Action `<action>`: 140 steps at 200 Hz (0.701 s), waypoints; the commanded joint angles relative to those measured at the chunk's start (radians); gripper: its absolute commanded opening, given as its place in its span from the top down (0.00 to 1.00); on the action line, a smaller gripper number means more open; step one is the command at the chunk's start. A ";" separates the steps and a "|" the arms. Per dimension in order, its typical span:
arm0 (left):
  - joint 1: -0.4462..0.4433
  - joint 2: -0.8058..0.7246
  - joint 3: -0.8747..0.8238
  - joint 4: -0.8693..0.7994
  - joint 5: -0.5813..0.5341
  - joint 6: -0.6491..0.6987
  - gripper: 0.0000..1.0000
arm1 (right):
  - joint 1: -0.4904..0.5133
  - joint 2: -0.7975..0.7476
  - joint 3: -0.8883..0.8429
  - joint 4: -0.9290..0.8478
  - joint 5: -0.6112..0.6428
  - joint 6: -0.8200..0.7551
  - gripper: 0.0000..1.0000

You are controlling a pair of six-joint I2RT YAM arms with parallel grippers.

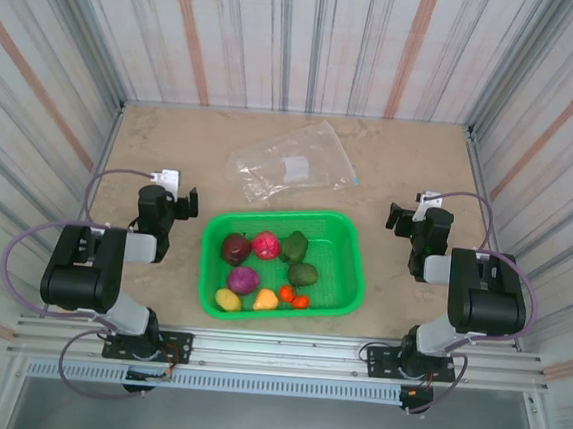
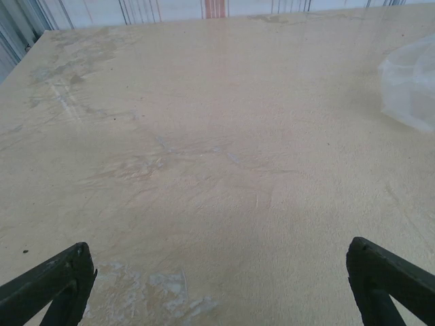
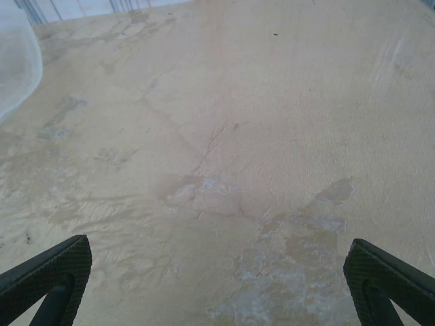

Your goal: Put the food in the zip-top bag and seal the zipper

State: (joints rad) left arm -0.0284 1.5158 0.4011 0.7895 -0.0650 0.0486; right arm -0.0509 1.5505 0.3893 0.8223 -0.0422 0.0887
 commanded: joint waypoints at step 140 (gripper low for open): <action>-0.001 -0.010 -0.002 0.019 -0.009 -0.007 0.01 | -0.004 -0.005 0.008 0.005 0.013 -0.005 0.01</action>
State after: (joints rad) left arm -0.0284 1.5154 0.4000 0.7967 -0.0650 0.0483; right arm -0.0509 1.5505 0.3893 0.8299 -0.0422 0.0887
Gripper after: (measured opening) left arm 0.986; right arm 0.989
